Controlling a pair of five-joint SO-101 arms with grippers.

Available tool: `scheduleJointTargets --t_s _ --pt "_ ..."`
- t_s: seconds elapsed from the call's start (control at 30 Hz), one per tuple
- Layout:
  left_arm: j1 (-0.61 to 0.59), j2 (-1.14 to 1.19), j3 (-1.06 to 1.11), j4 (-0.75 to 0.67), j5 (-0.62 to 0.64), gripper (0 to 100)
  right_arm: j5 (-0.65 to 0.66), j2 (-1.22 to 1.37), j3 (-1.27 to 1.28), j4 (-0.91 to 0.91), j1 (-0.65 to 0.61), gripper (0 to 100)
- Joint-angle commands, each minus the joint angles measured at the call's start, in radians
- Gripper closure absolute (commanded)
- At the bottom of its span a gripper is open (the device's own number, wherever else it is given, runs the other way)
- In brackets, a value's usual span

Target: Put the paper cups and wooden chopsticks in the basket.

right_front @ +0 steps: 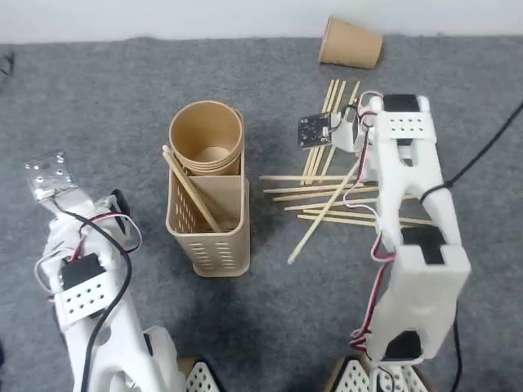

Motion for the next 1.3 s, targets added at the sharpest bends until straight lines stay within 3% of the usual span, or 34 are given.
scheduleJointTargets --t_s 0.0,0.17,0.4,0.7,0.83,1.03,1.17,1.27 --pt "0.005 -0.008 -0.007 -0.021 -0.011 81 -0.005 -0.145 -0.032 0.056 0.024 99.1" --pt "0.006 -0.014 0.007 -0.025 -0.011 81 -0.014 -0.26 -0.032 0.074 0.053 99.1" --pt "0.006 -0.014 0.007 -0.025 -0.011 81 -0.14 -0.409 -0.037 0.028 0.071 99.1" --pt "0.006 -0.014 0.008 -0.025 -0.009 81 -0.442 -0.645 -0.037 -0.225 0.071 99.1" --pt "0.006 -0.014 0.008 -0.023 -0.009 81 -0.681 -0.723 -0.037 -0.282 0.053 99.1" --pt "0.005 -0.014 0.008 -0.023 -0.008 81 -1.088 -0.832 0.006 -0.232 -0.189 99.1" --pt "0.005 -0.014 0.008 -0.023 -0.006 81 -1.269 -0.903 0.071 -0.239 -0.432 99.1" --pt "0.006 -0.014 0.008 -0.023 -0.005 81 -1.333 -0.937 0.132 -0.268 -0.598 99.1"
